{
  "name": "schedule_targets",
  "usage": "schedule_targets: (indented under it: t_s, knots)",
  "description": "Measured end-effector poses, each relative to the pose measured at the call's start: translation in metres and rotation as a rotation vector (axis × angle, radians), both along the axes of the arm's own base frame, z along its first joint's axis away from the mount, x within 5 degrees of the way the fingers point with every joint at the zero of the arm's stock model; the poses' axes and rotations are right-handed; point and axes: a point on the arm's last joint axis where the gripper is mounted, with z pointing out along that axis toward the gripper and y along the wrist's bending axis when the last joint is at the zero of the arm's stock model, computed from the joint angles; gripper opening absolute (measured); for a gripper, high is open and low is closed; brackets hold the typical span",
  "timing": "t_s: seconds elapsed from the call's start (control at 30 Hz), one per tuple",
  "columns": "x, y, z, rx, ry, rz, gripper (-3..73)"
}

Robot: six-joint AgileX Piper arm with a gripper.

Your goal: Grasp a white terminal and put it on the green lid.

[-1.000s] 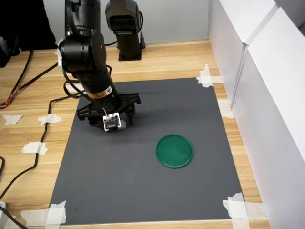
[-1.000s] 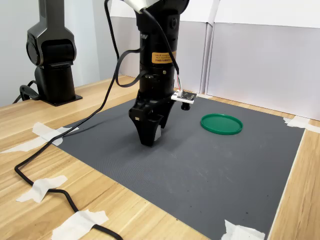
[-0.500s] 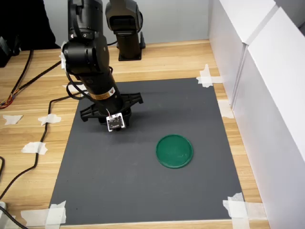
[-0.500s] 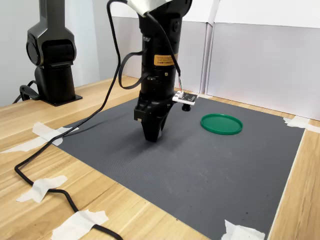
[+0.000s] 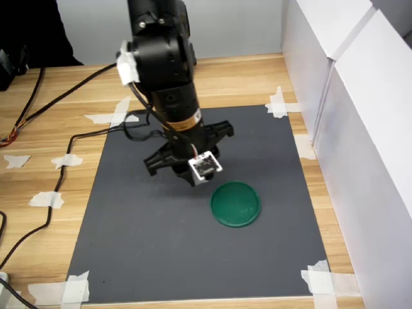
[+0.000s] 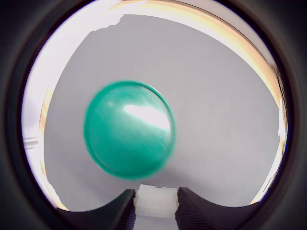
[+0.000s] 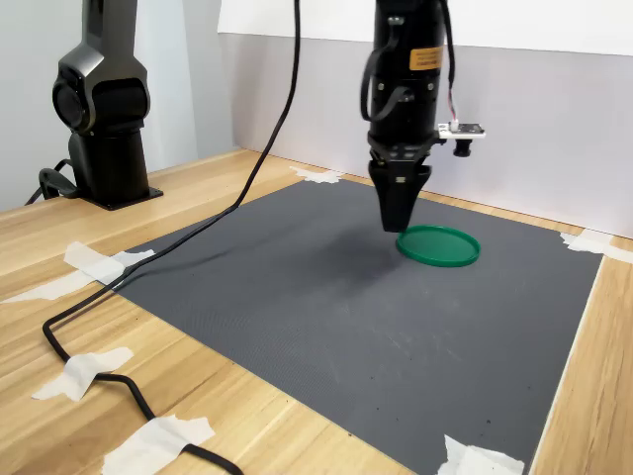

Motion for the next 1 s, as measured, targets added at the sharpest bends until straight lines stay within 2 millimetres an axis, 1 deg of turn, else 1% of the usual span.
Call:
schedule_targets:
  t_s: [0.1, 0.2, 0.4, 0.67, 0.73, 0.77, 0.87, 0.93, 1.0]
  knots:
    - [0.006, 0.013, -0.009, 0.002, 0.011, 0.016, 31.7]
    - [0.012, 0.019, -0.015, 0.002, 0.014, 0.020, 31.7]
    - [0.020, 0.023, -0.023, 0.027, 0.004, 0.009, 31.7]
    - [0.022, 0.024, -0.027, 0.025, 0.001, 0.039, 32.1]
    - [0.022, 0.024, -0.026, 0.026, 0.001, 0.045, 35.3]
    - [0.022, 0.025, -0.026, 0.030, -0.001, 0.044, 38.3]
    - [0.023, 0.025, -0.026, 0.042, 0.000, 0.025, 50.2]
    - [0.022, 0.025, -0.020, 0.048, -0.014, 0.014, 57.0]
    - [0.019, 0.023, -0.005, 0.058, -0.046, 0.004, 60.3]
